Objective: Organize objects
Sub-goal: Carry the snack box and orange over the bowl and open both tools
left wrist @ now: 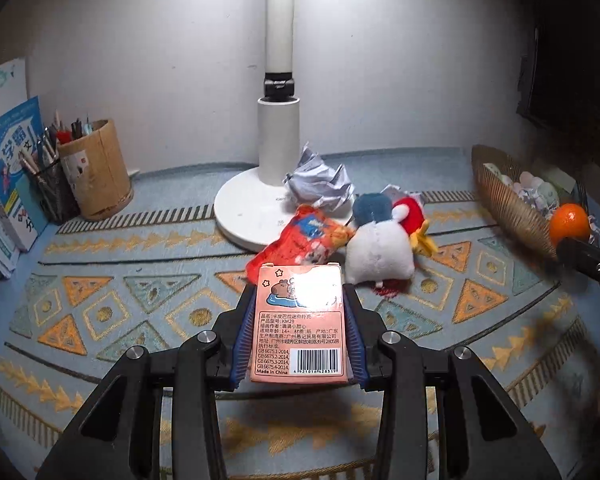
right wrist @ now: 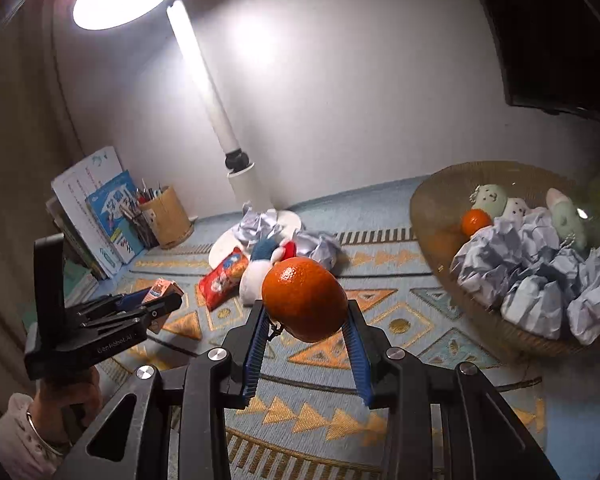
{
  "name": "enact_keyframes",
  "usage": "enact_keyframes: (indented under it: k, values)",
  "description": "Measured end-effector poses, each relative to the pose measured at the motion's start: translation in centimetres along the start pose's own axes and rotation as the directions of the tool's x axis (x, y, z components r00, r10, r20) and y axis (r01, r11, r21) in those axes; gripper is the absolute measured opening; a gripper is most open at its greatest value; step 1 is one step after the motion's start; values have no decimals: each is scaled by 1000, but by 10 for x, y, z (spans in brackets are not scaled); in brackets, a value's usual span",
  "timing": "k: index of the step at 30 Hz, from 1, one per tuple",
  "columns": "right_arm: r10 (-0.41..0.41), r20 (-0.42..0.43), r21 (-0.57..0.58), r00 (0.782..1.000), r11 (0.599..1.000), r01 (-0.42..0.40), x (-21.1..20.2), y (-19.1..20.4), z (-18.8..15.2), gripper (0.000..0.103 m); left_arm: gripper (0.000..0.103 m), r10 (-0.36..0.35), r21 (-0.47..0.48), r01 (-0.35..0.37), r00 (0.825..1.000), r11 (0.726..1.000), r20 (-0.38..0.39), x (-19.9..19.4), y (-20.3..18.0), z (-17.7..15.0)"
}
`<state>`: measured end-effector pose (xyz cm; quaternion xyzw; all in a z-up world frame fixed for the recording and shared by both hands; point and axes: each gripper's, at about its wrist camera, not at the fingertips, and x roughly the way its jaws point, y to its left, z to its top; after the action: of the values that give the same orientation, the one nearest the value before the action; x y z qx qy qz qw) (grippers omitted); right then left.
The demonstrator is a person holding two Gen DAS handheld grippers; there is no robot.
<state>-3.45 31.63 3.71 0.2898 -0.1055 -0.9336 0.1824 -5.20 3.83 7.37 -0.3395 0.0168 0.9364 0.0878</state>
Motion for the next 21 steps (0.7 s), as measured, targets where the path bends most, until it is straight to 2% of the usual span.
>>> enact_keyframes:
  k: [2,4,6,9,13,16,18,19,20,21]
  values:
    - [-34,33,31,999,999,33,-18,-19,27,37,37,-56,1,56,998,998,37,-2,-20,25]
    - [-93,24,6,995,996,93,-27,-34,52,37,37,-108,19,107,992,994,71,-2,-45,49]
    - [-177,32,-40,984,983,179,-32,-48,72,37,37,-141,42,138,986,990,87,4,-73,72]
    - [-263,25,-38,964,964,264,-37,-75,97,37,37,-238,39,235,968,971,81,17,-112,103]
    - [-356,-10,5,934,934,356,-40,-112,116,37,37,-255,103,247,964,963,71,35,-165,126]
    - [-414,-56,18,909,910,415,-35,-136,120,37,37,-274,113,266,960,957,54,48,-188,132]
    - [-409,-85,59,909,908,414,-29,-152,119,37,39,-273,114,269,962,956,20,61,-196,132]
    - [-388,-111,82,915,914,397,-25,-161,116,50,41,-269,120,268,963,956,-4,67,-199,131]
    - [-365,-148,106,919,918,382,-17,-168,113,68,59,-275,119,278,961,953,-45,74,-201,124]
    - [-347,-210,130,914,917,378,-6,-175,110,102,103,-294,119,309,947,944,-128,85,-205,120]
